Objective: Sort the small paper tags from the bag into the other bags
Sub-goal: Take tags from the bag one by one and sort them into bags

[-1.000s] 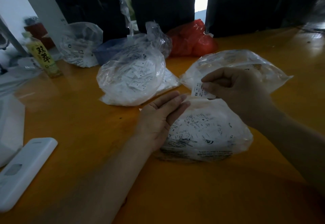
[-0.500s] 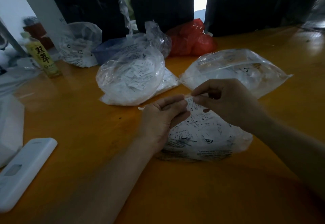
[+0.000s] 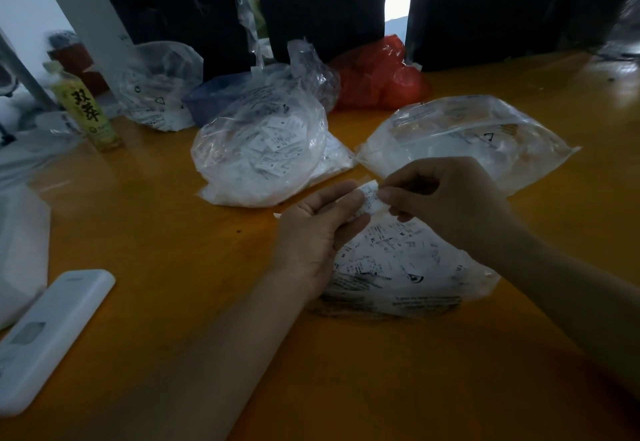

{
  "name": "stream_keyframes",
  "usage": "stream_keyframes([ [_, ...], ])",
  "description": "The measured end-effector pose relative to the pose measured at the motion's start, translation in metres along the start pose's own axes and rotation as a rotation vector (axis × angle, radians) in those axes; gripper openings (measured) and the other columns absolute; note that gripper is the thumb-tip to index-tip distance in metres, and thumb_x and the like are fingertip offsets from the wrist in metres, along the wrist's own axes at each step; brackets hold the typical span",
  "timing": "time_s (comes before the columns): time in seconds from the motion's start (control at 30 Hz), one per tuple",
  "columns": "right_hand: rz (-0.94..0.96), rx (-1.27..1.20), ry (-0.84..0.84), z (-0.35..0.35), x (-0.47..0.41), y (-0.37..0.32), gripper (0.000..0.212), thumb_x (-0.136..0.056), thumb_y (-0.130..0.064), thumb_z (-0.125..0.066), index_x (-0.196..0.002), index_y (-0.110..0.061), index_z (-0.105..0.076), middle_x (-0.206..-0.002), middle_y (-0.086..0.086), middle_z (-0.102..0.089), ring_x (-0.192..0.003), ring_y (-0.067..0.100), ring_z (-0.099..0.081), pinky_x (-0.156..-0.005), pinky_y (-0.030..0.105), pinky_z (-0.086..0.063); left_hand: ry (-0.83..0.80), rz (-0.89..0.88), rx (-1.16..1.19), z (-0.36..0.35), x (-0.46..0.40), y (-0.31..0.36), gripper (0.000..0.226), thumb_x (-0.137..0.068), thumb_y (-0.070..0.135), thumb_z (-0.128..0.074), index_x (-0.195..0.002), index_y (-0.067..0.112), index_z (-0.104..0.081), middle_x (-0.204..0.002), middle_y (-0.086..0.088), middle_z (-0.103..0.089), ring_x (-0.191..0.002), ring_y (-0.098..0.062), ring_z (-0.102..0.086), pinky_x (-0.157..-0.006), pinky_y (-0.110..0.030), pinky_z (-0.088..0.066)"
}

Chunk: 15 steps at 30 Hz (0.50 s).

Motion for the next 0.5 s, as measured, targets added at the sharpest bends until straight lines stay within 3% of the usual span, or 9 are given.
stream_keyframes([
  [0.1,0.052,0.024,-0.036,-0.004,0.003,-0.006,0.004,-0.087,-0.040,-0.075,-0.089,-0.043,-0.075,-0.076,-0.020,-0.073,-0.068,-0.001,-0.069,-0.063,0.014,-0.056,0.005,0.005,-0.005,0.000,0.000,0.000,0.032,-0.067,0.012,-0.084,-0.098,0.007,-0.078,-0.100,-0.010,-0.081,-0.091,-0.019,-0.079,-0.065,-0.020,-0.061],
  [0.27,0.076,0.035,-0.023,-0.001,0.001,-0.008,0.010,-0.086,-0.030,-0.077,-0.091,-0.038,-0.074,-0.080,-0.025,-0.071,-0.074,-0.003,-0.069,-0.068,0.008,-0.051,-0.026,-0.024,-0.099,-0.001,0.002,0.002,0.026,-0.074,0.022,-0.083,-0.100,0.016,-0.082,-0.103,-0.003,-0.081,-0.093,-0.017,-0.078,-0.063,-0.021,-0.060],
  [0.33,0.061,0.035,0.024,0.002,0.000,-0.006,0.011,-0.087,-0.028,-0.078,-0.095,-0.035,-0.075,-0.081,-0.023,-0.072,-0.073,-0.002,-0.070,-0.069,0.009,-0.053,-0.024,-0.072,-0.199,-0.002,0.003,0.005,0.015,-0.088,0.022,-0.078,-0.102,0.024,-0.082,-0.107,0.000,-0.080,-0.095,-0.015,-0.077,-0.065,-0.021,-0.059],
  [0.5,0.032,-0.040,0.078,0.009,-0.004,-0.003,0.016,-0.087,-0.024,-0.079,-0.102,-0.026,-0.074,-0.080,-0.018,-0.075,-0.070,0.000,-0.071,-0.070,0.010,-0.054,-0.047,-0.324,-0.607,-0.001,0.004,0.019,0.033,-0.093,0.011,-0.075,-0.115,0.035,-0.076,-0.115,0.012,-0.075,-0.095,-0.013,-0.075,-0.076,-0.025,-0.059],
])
Point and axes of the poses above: each hand's wrist, its own x-axis away from the middle knuckle, its own z-axis out of the back of the hand, y = z × x, the point moved 4 cm from there along -x, towards the middle knuckle
